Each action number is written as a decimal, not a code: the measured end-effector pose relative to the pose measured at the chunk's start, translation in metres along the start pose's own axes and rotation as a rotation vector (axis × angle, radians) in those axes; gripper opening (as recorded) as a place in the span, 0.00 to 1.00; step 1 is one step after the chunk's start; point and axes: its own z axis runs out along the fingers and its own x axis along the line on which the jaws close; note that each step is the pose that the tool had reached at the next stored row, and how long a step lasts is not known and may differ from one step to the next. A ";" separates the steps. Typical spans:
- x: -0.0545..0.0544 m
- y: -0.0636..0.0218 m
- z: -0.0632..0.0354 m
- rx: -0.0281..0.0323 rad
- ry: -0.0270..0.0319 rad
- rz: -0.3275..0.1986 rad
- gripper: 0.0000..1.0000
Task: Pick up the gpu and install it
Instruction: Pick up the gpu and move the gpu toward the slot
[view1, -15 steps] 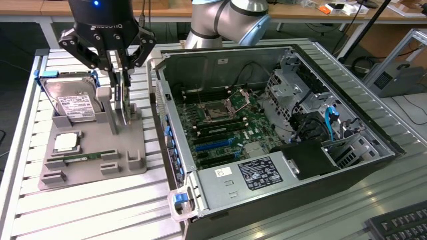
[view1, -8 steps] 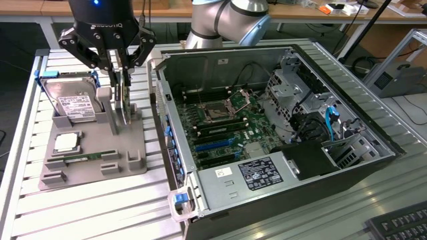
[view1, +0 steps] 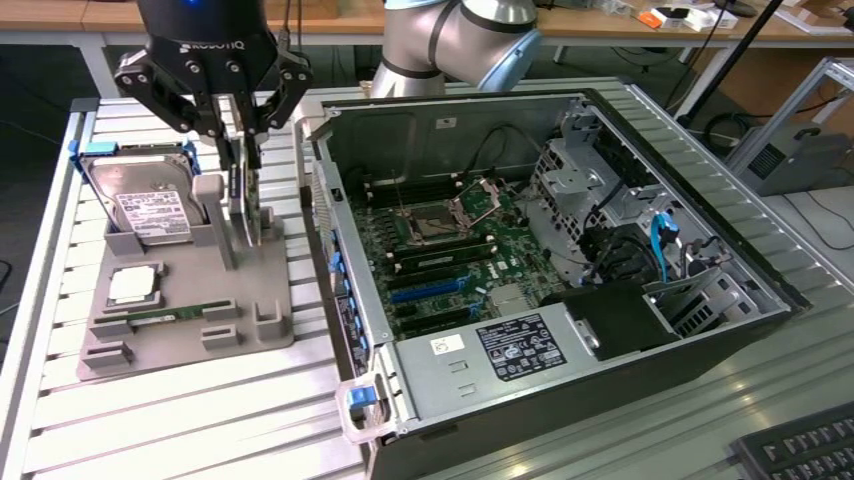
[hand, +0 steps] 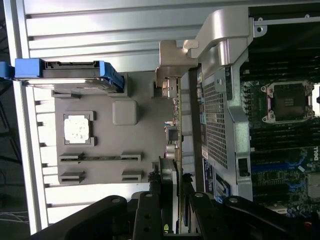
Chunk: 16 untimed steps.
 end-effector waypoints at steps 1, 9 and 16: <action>0.000 0.0000 -0.0003 0.0000 0.0000 0.000 0.27; 0.000 0.0001 -0.0027 -0.0001 -0.0001 0.000 0.27; 0.000 0.0001 -0.0045 0.0000 0.0000 0.000 0.27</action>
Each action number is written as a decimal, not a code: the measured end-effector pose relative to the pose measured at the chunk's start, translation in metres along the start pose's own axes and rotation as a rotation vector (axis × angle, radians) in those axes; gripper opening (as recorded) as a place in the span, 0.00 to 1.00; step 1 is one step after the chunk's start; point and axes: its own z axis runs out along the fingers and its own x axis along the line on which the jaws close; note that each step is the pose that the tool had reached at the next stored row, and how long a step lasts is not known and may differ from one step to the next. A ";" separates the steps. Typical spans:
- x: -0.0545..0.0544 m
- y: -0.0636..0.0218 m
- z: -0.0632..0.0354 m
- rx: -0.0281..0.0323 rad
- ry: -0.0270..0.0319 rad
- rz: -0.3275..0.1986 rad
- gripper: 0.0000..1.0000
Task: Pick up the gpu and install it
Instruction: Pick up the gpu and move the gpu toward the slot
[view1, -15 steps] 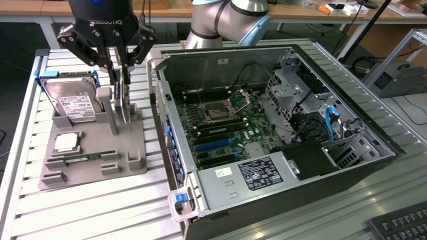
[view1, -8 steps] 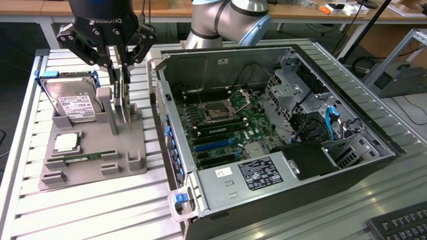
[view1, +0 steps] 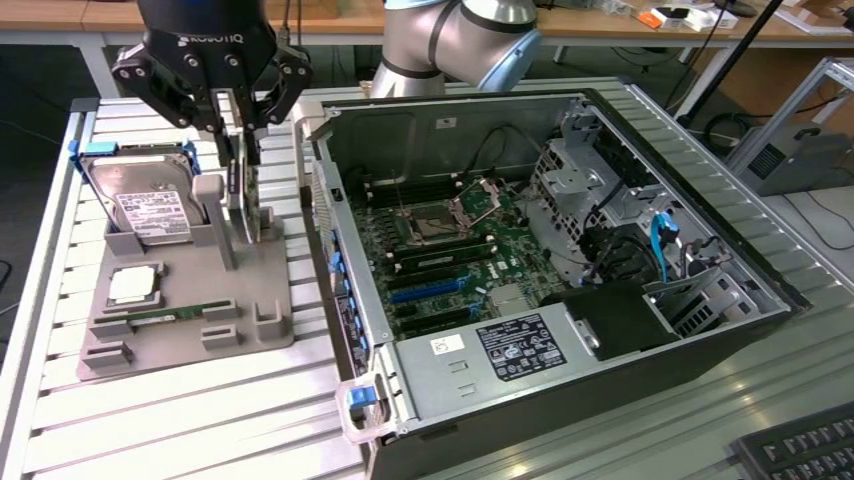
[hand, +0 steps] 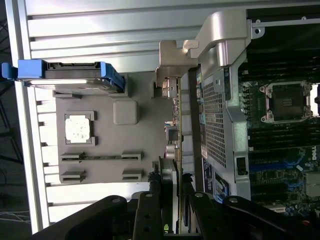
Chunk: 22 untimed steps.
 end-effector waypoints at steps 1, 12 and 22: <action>0.000 0.0000 -0.0003 0.0001 0.0000 0.000 0.27; 0.000 0.0000 -0.0029 0.0000 0.0000 0.000 0.27; 0.000 0.0001 -0.0049 0.0000 0.0000 0.000 0.27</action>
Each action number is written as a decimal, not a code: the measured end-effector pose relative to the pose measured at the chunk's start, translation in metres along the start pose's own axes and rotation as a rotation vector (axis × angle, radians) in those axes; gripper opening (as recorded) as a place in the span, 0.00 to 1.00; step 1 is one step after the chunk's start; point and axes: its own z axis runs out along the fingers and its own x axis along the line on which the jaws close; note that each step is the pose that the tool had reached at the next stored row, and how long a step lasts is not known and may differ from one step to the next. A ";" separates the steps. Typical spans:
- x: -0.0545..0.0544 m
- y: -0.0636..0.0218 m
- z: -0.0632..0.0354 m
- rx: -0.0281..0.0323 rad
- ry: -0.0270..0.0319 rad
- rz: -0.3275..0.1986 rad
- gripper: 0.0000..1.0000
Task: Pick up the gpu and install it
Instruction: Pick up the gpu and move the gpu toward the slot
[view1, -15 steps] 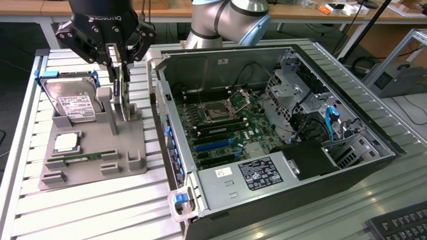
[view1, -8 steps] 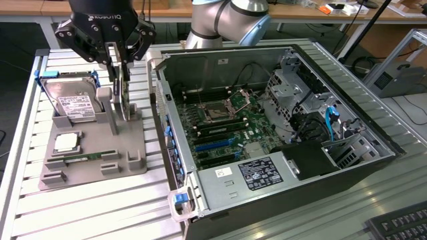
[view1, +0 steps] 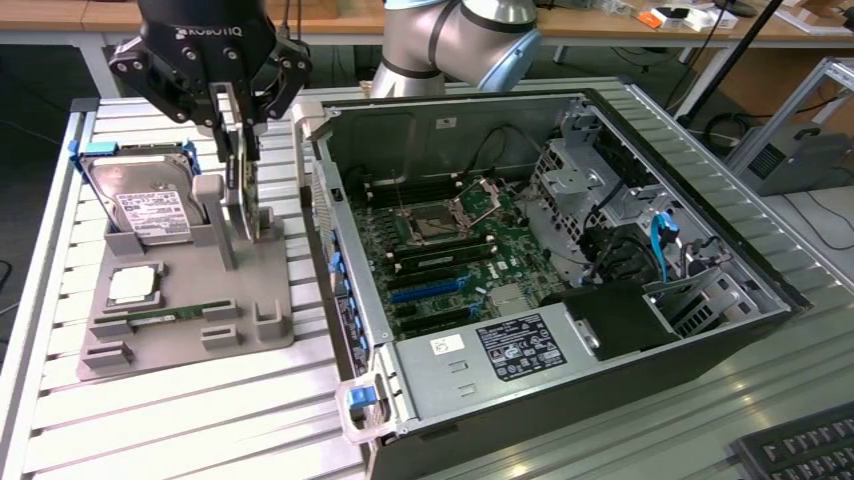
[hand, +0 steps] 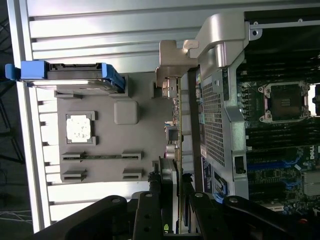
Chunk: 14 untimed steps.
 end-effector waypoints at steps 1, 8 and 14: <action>0.000 0.0000 -0.0003 0.0000 0.0000 0.000 0.27; 0.000 0.0000 -0.0019 0.0000 0.0000 0.000 0.27; 0.000 0.0000 -0.0031 0.0000 0.0000 0.000 0.27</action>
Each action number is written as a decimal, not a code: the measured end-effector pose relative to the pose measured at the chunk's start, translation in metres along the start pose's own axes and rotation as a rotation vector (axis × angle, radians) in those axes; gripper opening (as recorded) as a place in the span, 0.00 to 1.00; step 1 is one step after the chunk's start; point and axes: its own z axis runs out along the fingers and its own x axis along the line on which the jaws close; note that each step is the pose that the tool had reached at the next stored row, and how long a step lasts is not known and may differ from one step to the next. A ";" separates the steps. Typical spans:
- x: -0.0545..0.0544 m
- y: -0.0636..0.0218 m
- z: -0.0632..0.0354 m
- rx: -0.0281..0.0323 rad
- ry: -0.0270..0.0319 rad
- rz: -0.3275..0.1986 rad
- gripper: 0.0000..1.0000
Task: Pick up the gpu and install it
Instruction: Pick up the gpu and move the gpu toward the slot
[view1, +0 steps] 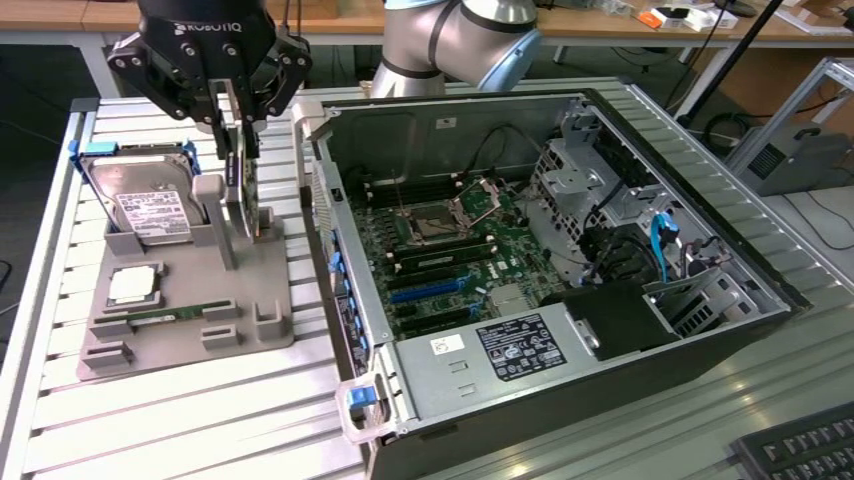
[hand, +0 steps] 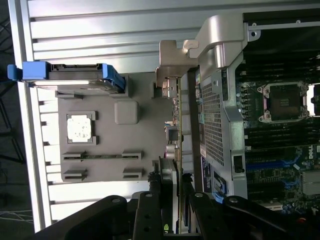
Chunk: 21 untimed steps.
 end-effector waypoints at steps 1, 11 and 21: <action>0.000 0.0000 -0.0002 0.0000 0.0000 0.000 0.27; 0.000 0.0000 -0.0024 0.0001 0.0001 0.000 0.27; 0.000 0.0001 -0.0060 0.0000 0.0000 0.000 0.27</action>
